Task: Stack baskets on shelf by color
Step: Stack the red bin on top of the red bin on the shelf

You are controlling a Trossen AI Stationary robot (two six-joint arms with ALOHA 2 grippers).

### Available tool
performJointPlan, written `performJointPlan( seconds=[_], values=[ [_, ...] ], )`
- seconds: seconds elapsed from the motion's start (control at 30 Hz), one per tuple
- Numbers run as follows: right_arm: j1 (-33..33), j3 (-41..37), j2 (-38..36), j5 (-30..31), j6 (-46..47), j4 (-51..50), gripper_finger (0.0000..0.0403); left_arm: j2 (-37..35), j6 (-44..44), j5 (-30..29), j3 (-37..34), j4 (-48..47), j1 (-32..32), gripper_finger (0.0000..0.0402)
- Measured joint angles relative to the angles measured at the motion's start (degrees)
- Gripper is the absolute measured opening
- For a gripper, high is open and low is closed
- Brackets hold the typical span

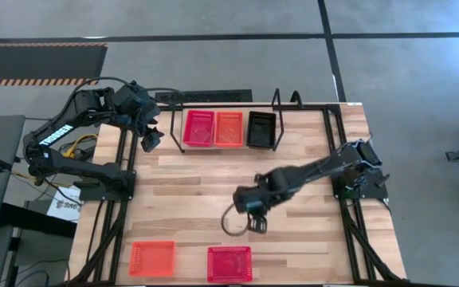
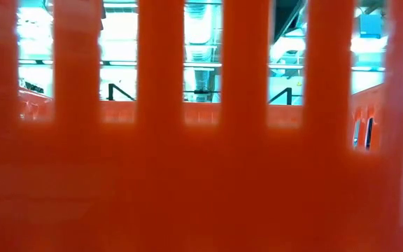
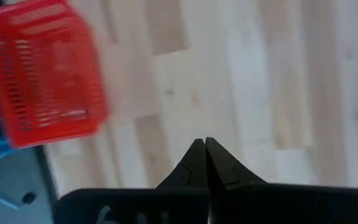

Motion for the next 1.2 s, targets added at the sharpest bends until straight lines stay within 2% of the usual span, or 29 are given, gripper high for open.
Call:
performJointPlan(
  seconds=[0.3, 0.6, 0.97, 1.2],
  values=[
    [8.4, 0.0, 0.0, 4.4, 3.6, 6.4, 0.0, 0.0, -2.9, 0.2, 0.0, 0.0, 0.0, 0.0234],
    [13.8, 0.0, 0.1, 4.5, 3.5, 17.2, 0.0006, 0.0, -4.2, 1.6, 0.0, 0.0, 0.0, 0.0234],
    [11.9, -0.1, 5.9, 4.3, 6.0, 19.5, 0.0087, 0.0, -5.1, 2.0, 0.0, 0.0, -0.8, 0.0234],
    [11.4, 0.0, 11.3, -3.7, 4.2, 21.9, 0.0149, 0.0, -4.6, 1.6, 0.0, 0.0, -2.7, 0.0234]
  ],
)
